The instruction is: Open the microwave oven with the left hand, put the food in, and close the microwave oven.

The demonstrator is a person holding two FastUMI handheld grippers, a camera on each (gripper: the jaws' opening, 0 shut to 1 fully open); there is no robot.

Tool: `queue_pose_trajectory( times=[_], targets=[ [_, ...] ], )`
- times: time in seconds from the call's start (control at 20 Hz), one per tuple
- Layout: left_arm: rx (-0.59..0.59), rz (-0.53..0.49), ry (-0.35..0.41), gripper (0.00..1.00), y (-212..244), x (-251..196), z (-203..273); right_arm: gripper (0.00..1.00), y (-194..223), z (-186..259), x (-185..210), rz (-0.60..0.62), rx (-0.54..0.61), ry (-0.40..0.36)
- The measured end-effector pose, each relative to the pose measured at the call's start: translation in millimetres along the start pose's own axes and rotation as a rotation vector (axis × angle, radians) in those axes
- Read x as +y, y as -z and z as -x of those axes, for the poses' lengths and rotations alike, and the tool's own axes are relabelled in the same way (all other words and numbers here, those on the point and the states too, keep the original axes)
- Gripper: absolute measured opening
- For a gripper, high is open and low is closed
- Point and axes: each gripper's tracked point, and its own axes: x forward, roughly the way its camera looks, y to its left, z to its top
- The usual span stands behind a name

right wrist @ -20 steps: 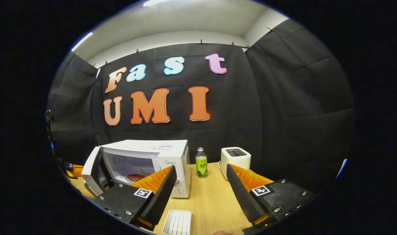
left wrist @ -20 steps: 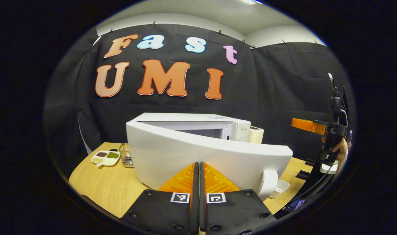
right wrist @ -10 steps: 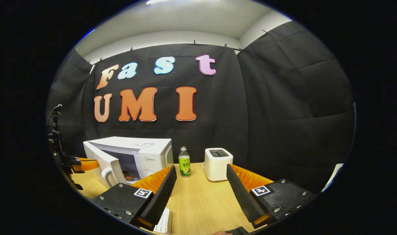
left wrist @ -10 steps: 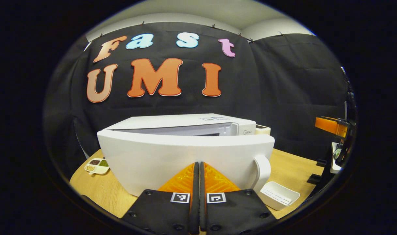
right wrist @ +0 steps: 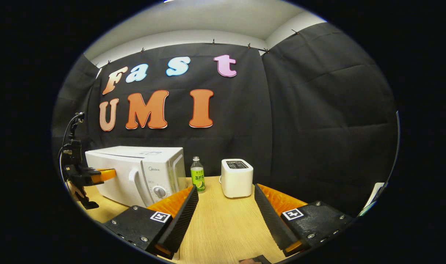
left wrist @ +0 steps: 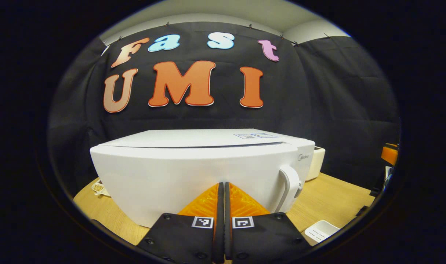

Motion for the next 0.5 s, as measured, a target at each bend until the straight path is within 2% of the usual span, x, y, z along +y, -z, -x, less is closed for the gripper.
queue_pose_trajectory(
  times=[0.1,0.15,0.2,0.35,0.5],
  targets=[
    [-0.033,-0.051,-0.019,0.05,-14,-6,-8,0.95,7,-2,-3,-0.001,0.013,0.008],
    [0.001,-0.060,-0.035,0.00,-8,-7,-7,0.95,9,-4,-3,0.000,0.021,0.011],
    [-0.025,-0.041,-0.002,0.05,-14,-19,-8,0.95,10,-4,-3,-0.002,0.026,0.011],
    [0.008,-0.058,0.005,0.05,-9,-23,-8,0.95,0,-2,7,-0.016,0.018,-0.006],
    [0.077,-0.009,-0.024,0.05,-15,-2,18,0.95,-16,4,21,-0.023,-0.001,-0.037]
  ],
)
